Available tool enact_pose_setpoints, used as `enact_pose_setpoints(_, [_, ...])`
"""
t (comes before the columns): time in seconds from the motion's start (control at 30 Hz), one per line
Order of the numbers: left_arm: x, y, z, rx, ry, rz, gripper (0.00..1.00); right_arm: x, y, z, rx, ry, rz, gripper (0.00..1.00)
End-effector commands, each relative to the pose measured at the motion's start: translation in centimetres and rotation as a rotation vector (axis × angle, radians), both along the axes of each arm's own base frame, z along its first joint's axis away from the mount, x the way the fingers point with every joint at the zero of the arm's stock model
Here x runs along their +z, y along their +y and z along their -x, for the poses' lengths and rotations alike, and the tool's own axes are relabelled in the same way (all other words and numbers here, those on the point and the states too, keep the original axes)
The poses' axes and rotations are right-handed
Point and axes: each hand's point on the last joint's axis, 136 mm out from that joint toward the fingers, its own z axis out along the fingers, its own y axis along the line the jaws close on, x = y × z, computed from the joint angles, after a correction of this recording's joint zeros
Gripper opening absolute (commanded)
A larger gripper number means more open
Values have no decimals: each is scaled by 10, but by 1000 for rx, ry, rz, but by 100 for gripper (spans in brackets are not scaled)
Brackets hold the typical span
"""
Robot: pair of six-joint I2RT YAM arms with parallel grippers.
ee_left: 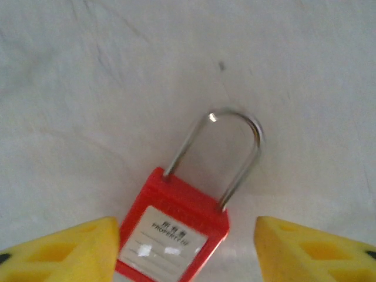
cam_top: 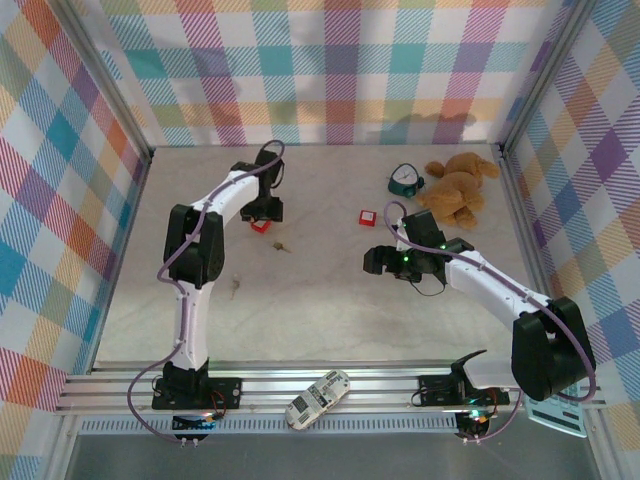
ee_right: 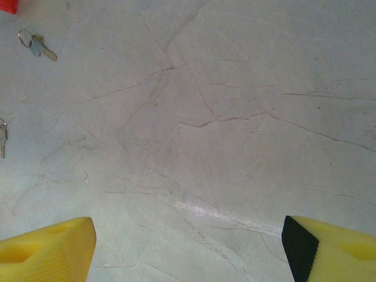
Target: Unlock with the key
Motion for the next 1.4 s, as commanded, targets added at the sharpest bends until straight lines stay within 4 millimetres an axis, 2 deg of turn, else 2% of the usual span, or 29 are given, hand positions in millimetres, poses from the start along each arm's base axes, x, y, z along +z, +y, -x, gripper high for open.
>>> enact_pose_setpoints(0.0, [20, -22, 26, -25, -30, 24, 55, -2, 3, 4, 4, 17, -21, 83])
enact_pose_setpoints(0.23, [13, -21, 47, -25, -35, 60, 55, -3, 7, 2, 23, 29, -21, 83])
enact_pose_setpoints(0.47, [27, -2, 24, 6, -96, -52, 67, 2, 10, -5, 25, 20, -24, 82])
enact_pose_setpoints(0.63, [7, 3, 8, 2, -35, -61, 67, -2, 8, -3, 19, 30, -16, 83])
enact_pose_setpoints(0.83, [-14, 8, 0, 6, 14, -66, 63, -4, 5, 0, 19, 39, 0, 83])
enact_pose_setpoints(1.03, [-14, 19, 0, 46, -4, -72, 59, 3, 7, -5, 17, 26, -4, 83])
enact_pose_setpoints(1.2, [-17, 29, 9, 72, -6, -90, 53, 10, 10, -7, 21, 20, -20, 82])
enact_pose_setpoints(1.37, [-12, 42, 28, 128, -34, -79, 49, 12, 6, 0, 11, 8, -25, 82])
